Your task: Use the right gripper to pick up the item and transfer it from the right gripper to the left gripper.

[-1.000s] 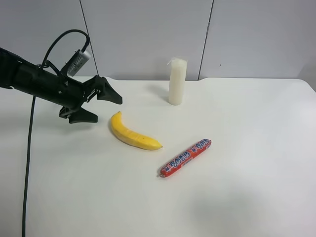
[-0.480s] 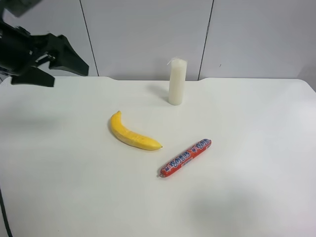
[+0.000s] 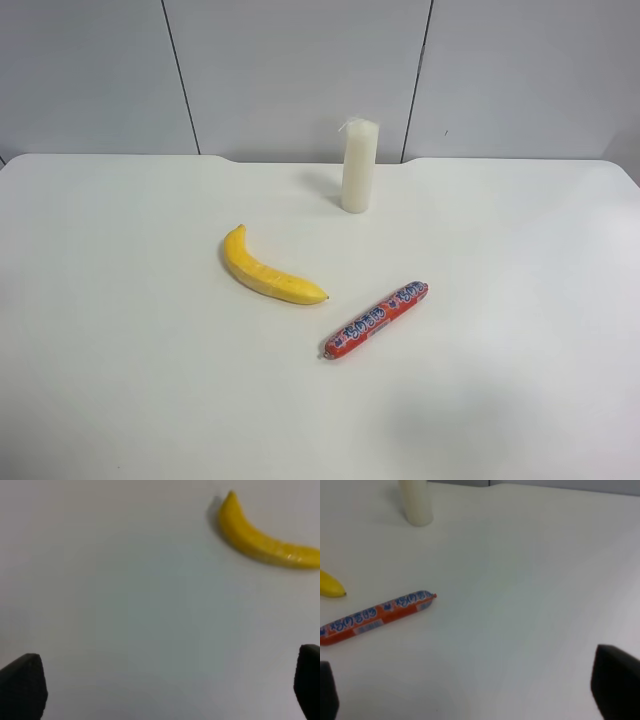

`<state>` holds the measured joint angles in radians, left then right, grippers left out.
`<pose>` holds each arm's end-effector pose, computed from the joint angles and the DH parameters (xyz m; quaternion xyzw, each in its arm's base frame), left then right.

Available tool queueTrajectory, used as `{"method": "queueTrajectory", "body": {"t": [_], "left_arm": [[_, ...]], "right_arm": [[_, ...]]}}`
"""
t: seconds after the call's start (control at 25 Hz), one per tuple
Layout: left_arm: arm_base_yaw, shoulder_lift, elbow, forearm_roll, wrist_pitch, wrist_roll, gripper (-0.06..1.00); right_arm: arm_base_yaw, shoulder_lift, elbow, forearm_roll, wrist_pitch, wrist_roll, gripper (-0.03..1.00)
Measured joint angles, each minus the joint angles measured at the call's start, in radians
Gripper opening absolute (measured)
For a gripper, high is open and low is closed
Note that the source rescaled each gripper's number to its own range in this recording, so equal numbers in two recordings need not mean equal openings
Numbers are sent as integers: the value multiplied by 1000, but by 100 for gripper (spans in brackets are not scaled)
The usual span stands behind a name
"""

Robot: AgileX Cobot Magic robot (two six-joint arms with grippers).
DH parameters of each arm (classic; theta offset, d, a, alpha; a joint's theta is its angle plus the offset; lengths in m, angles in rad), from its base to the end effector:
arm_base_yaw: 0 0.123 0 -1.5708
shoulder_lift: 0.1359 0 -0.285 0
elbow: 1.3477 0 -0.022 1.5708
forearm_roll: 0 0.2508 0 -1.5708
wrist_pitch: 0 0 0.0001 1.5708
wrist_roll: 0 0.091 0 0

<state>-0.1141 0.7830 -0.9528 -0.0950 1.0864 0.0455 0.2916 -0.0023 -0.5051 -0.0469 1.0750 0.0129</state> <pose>0.1237 -0.0219 0.3678 0.0688 0.9285 -0.0596 0.3600 -0.0051 -0.0054 0.2776 -0.1176 0.8467 0.0555 0.5160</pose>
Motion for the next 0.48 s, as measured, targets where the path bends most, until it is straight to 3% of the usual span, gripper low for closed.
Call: {"method": "queueTrajectory", "body": {"t": [0.16, 0.48], "left_arm": [[0, -165, 85, 25, 110, -16, 100], [0, -519, 250, 90, 130, -19, 100]], "right_arm": [[0, 0, 0, 0, 0, 0, 100], [0, 0, 0, 0, 0, 0, 100]]}}
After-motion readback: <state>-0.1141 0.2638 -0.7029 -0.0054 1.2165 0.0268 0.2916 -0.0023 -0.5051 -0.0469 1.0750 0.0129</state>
